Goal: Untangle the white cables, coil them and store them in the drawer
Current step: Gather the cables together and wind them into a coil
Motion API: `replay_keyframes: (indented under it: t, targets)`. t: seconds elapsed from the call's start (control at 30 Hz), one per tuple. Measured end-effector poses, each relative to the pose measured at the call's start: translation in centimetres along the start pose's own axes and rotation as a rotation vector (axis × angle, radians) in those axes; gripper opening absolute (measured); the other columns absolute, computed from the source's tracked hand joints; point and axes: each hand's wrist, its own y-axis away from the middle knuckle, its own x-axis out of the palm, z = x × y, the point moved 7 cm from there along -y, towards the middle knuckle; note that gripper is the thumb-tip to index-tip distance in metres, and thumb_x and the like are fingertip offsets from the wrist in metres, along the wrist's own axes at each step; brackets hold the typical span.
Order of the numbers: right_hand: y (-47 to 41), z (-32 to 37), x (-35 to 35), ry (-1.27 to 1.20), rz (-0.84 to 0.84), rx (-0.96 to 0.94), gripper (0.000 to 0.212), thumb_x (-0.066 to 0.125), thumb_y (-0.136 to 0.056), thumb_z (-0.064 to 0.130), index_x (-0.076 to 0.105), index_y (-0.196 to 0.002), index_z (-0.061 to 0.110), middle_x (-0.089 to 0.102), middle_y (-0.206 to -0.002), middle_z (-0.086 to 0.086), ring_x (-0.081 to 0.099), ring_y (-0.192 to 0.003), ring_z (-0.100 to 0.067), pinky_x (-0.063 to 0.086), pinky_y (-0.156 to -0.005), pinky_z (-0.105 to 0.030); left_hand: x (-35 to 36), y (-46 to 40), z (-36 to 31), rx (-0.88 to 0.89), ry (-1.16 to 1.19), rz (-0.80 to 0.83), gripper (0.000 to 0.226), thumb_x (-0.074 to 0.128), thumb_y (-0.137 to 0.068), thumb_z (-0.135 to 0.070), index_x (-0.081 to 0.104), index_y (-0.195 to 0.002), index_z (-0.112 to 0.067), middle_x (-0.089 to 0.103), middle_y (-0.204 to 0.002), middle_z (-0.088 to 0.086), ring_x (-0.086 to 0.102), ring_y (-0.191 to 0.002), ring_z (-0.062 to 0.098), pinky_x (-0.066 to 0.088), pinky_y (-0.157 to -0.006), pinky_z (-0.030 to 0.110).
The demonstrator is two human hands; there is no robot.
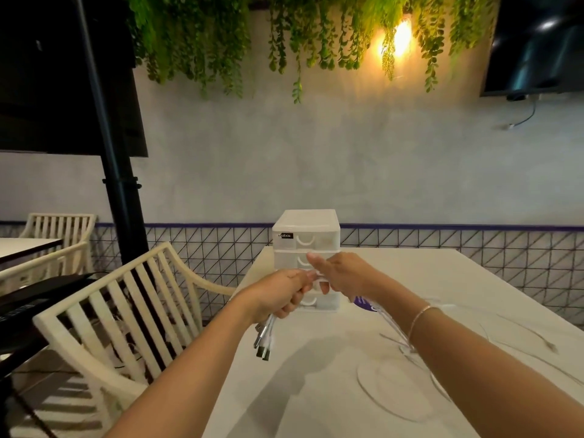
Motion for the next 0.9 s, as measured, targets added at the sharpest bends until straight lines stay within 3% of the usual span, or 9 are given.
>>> replay_keyframes:
  t: [0.07, 0.17, 0.33, 0.47, 0.53, 0.6, 0.7, 0.83, 0.9]
  targets:
    - [0.1, -1.5, -0.1, 0.009, 0.089, 0.069, 0.063, 0.028, -0.092, 0.061, 0.049, -0.056, 0.014, 0.039, -0.035, 0.007, 0.034, -0.033, -0.012, 0.035, -0.049, -0.025, -0.3, 0.4, 0.1, 0.029, -0.006, 0.005, 0.034, 0.037, -0.099, -0.04, 0.041, -0.072, -0.021, 0.029, -0.049, -0.012, 0.022, -0.042, 0.005, 0.019, -0.039, 0.016]
    - [0.8, -2.2, -0.4, 0.025, 0.185, 0.125, 0.061, 0.03, -0.089, 0.065, 0.04, -0.057, 0.015, 0.037, -0.041, 0.004, 0.031, -0.038, -0.014, 0.035, -0.055, -0.027, 0.3, 0.7, 0.1, 0.076, -0.051, 0.019, 0.034, 0.035, -0.1, -0.037, 0.04, -0.071, -0.021, 0.03, -0.052, -0.011, 0.023, -0.044, 0.005, 0.022, -0.04, 0.015]
    - [-0.1, -2.7, -2.4, 0.087, 0.117, 0.195, 0.057, 0.044, -0.087, 0.062, 0.044, -0.06, 0.012, 0.038, -0.049, -0.001, 0.033, -0.044, -0.018, 0.035, -0.055, -0.028, 1.6, 0.2, 0.6, 0.132, -0.042, 0.014, 0.028, 0.036, -0.101, -0.029, 0.043, -0.077, -0.017, 0.035, -0.057, -0.006, 0.03, -0.045, 0.006, 0.03, -0.044, 0.018]
    - [-1.6, -2.6, -2.0, 0.416, 0.12, 0.174, 0.061, 0.047, -0.081, 0.068, 0.057, -0.069, 0.009, 0.057, -0.067, -0.008, 0.054, -0.057, -0.023, 0.043, -0.06, -0.029, 3.7, -0.4, 3.0, 0.11, -0.09, -0.041, 0.023, 0.036, -0.102, -0.024, 0.047, -0.082, -0.017, 0.043, -0.061, -0.003, 0.043, -0.054, 0.012, 0.052, -0.066, 0.032]
    - [-2.3, -2.8, -1.2, 0.495, 0.145, 0.142, 0.067, 0.045, -0.078, 0.072, 0.064, -0.089, 0.009, 0.068, -0.084, -0.01, 0.064, -0.075, -0.025, 0.05, -0.071, -0.032, 4.6, -0.7, 4.4, 0.08, -0.077, -0.06, 0.023, 0.035, -0.102, -0.022, 0.049, -0.083, -0.02, 0.043, -0.061, -0.002, 0.044, -0.057, 0.013, 0.052, -0.082, 0.041]
    - [-2.6, -3.2, -0.7, 0.508, 0.157, 0.128, 0.078, 0.042, -0.072, 0.079, 0.063, -0.106, 0.012, 0.069, -0.093, -0.009, 0.065, -0.085, -0.026, 0.052, -0.08, -0.036, 5.1, -1.0, 5.6, 0.065, -0.082, -0.088, 0.019, 0.037, -0.101, -0.02, 0.048, -0.085, -0.022, 0.044, -0.061, -0.002, 0.046, -0.059, 0.013, 0.051, -0.087, 0.041]
    - [-3.1, -3.7, 0.0, 0.507, 0.182, 0.081, 0.095, 0.037, -0.057, 0.09, 0.062, -0.112, 0.016, 0.069, -0.096, -0.005, 0.066, -0.085, -0.023, 0.054, -0.084, -0.039, 5.7, -1.4, 6.7, 0.032, -0.106, -0.139, 0.012, 0.038, -0.1, -0.025, 0.046, -0.093, -0.021, 0.045, -0.064, -0.002, 0.048, -0.063, 0.013, 0.049, -0.081, 0.034]
    - [-3.2, -3.8, 0.1, 0.485, 0.186, 0.101, 0.075, 0.042, -0.075, 0.076, 0.062, -0.113, 0.015, 0.069, -0.1, -0.011, 0.067, -0.089, -0.029, 0.054, -0.083, -0.04, 6.3, -2.2, 7.4, 0.0, -0.089, -0.182, 0.012, 0.036, -0.1, -0.024, 0.045, -0.096, -0.018, 0.045, -0.068, -0.001, 0.046, -0.065, 0.013, 0.045, -0.073, 0.026]
    - [-3.2, -3.8, -0.2, 0.463, 0.2, 0.136, 0.068, 0.043, -0.081, 0.07, 0.061, -0.114, 0.014, 0.068, -0.101, -0.015, 0.066, -0.079, -0.03, 0.055, -0.073, -0.036, 6.4, -2.5, 7.7, -0.003, -0.094, -0.214, 0.012, 0.035, -0.1, -0.024, 0.045, -0.098, -0.017, 0.048, -0.07, -0.002, 0.048, -0.066, 0.012, 0.043, -0.069, 0.022]
